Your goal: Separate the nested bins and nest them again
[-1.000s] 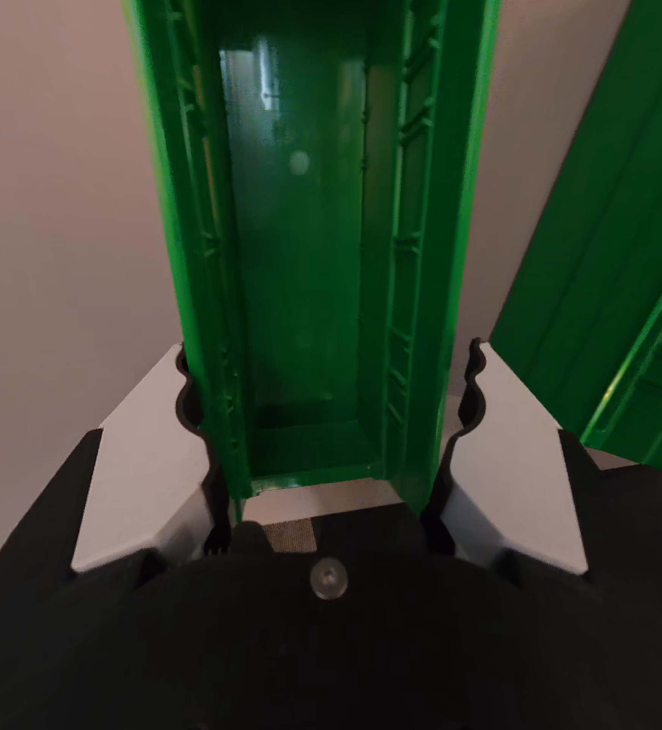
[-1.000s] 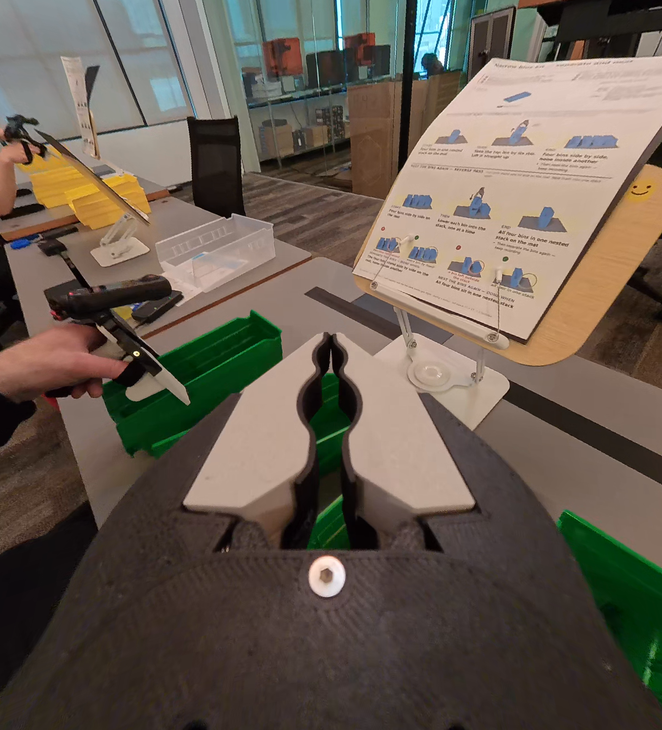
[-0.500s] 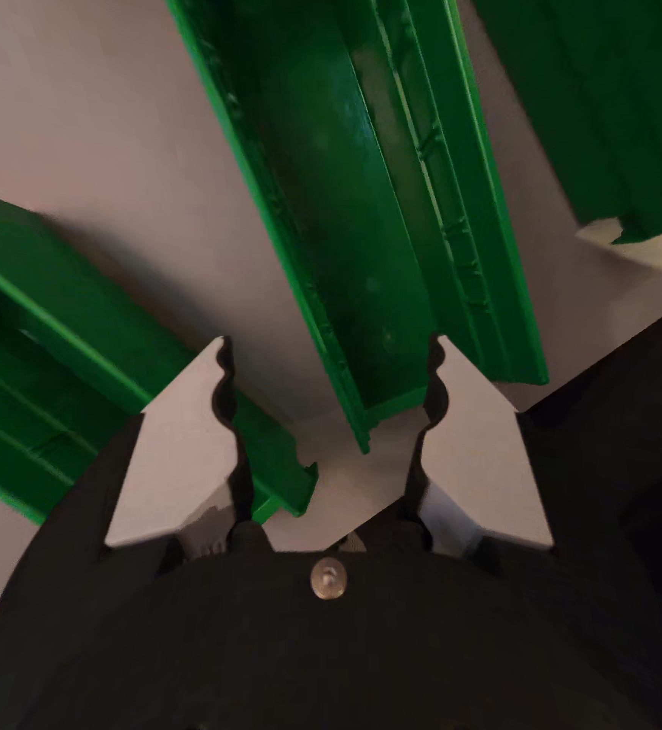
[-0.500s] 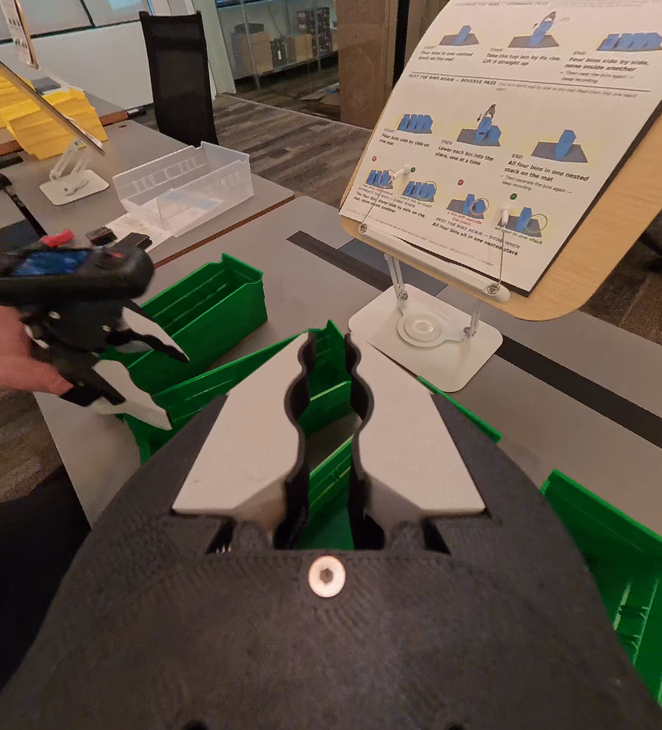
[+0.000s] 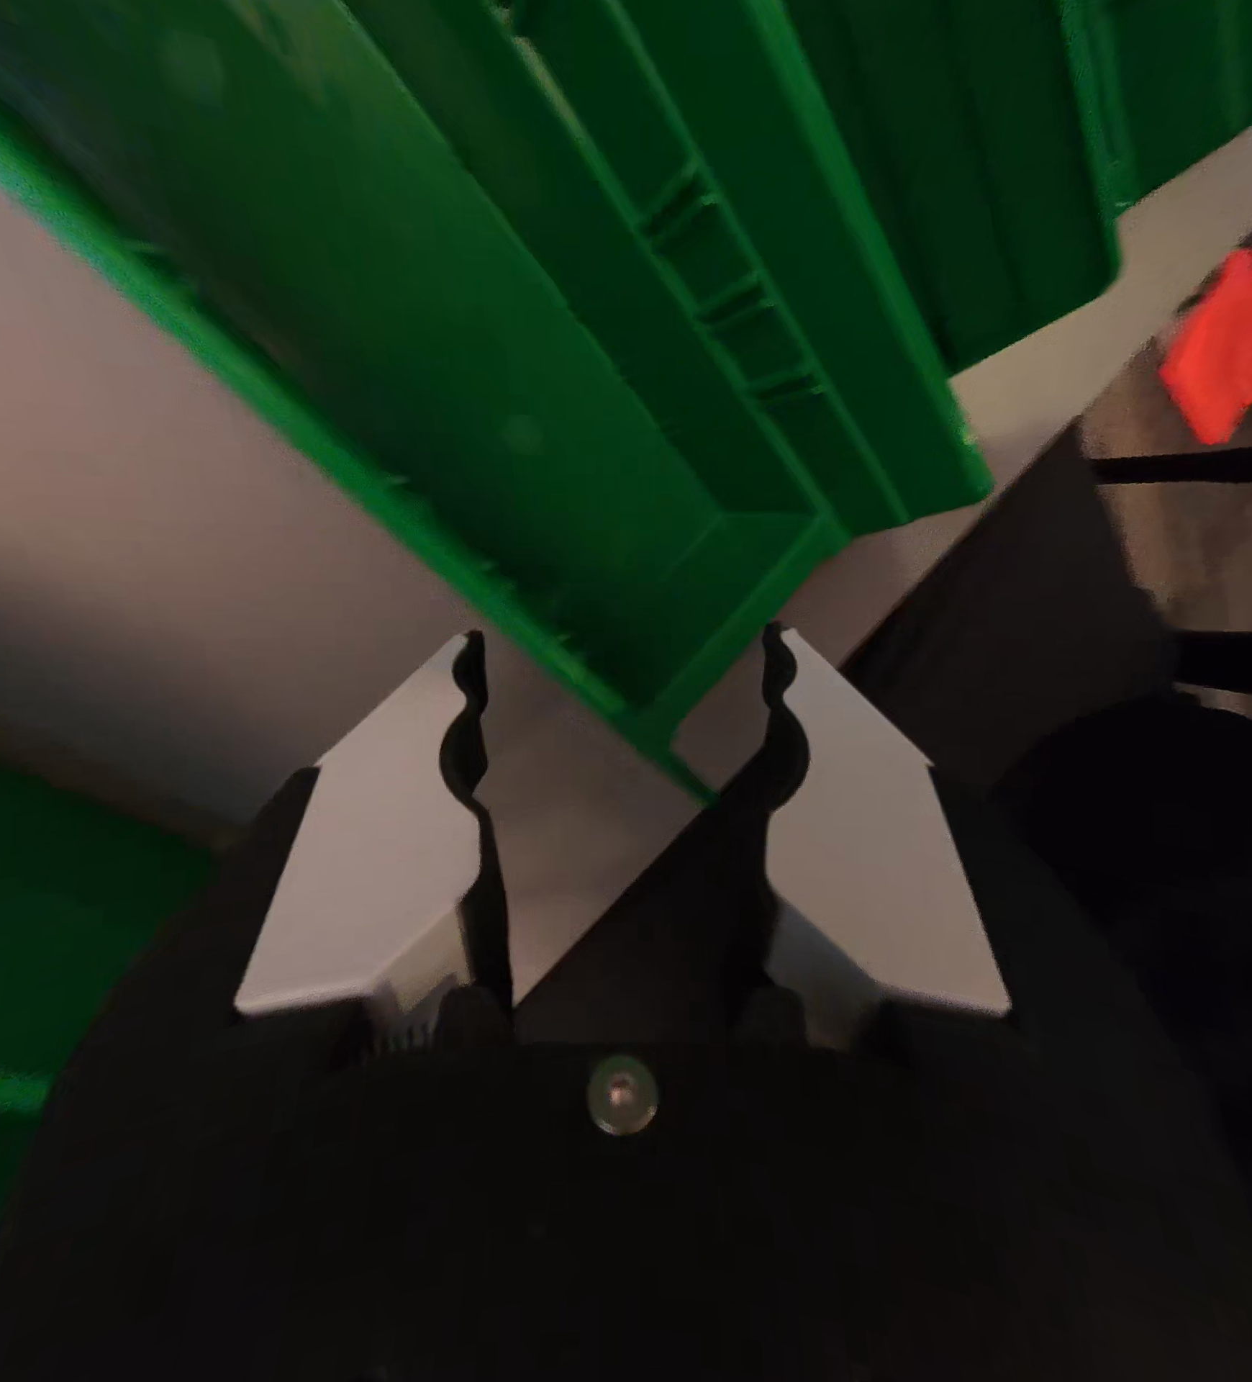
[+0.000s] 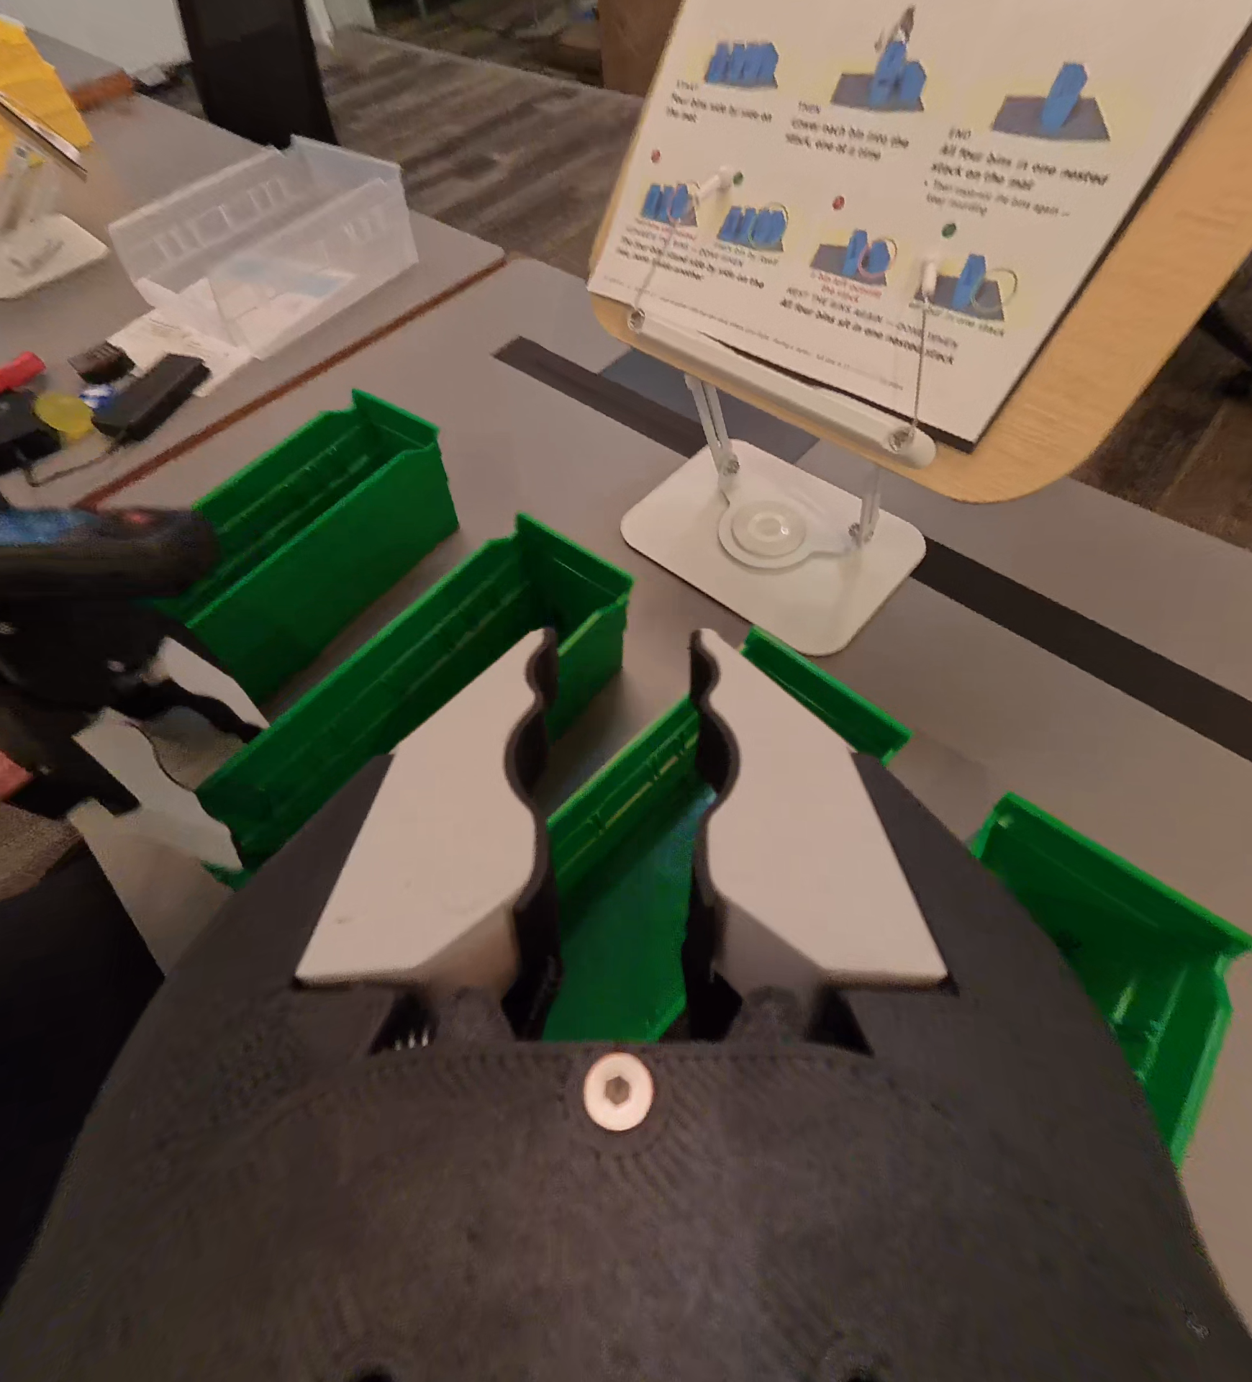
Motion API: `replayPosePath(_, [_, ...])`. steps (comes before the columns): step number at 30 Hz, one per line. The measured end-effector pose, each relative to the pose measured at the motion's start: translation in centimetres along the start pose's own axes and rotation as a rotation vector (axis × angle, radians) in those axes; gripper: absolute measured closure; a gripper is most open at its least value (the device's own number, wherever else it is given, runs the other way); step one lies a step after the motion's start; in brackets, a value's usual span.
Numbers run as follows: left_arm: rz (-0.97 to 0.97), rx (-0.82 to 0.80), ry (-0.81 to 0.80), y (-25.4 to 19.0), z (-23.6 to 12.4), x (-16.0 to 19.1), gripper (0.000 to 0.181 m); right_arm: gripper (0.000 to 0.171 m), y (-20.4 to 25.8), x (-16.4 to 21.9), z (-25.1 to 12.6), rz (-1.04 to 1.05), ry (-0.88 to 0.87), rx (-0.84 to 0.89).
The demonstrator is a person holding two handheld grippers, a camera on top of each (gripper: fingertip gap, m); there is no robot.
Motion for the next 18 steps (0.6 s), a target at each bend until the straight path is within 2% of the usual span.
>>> replayPosePath(2, [0.044, -0.067, -0.015, 1.0, -1.7, -0.3, 0.107, 0.122, -0.1, 0.5, 0.0, -0.006, 0.057, 0.024])
replayPosePath(4, [0.034, -0.007, -0.101, 1.2, -3.8, -1.1, 0.107, 0.095, -0.1, 1.4, 0.2, 0.014, 0.130, 0.032])
replayPosePath(8, [0.064, -0.146, -0.162, 3.7, -7.9, -1.5, 0.114, 0.040, -0.3, 5.1, 1.5, 0.046, 0.339, 0.074])
replayPosePath(11, [0.068, -0.167, -0.265, 4.4, -10.1, -2.0, 0.120, 0.028, 0.4, 8.1, 2.5, 0.054, 0.500, 0.090])
replayPosePath(14, [0.056, -0.159, -0.372, 4.9, -11.3, -2.4, 0.129, 0.025, 1.5, 9.8, 3.7, 0.076, 0.519, 0.123])
replayPosePath(18, [0.036, -0.152, -0.390, 5.8, -12.0, -2.1, 0.123, 0.018, 0.6, 13.1, 4.9, 0.019, 0.669, 0.255])
Point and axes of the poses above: each gripper's, where its closed fingertips meet, z out along the fingers, x out of its underside, y = z × x across the jaws, the point moved 7 cm from there along -z, back along the fingers, and after that the axes turned 15 degrees about -y, right-handed, at the moved point
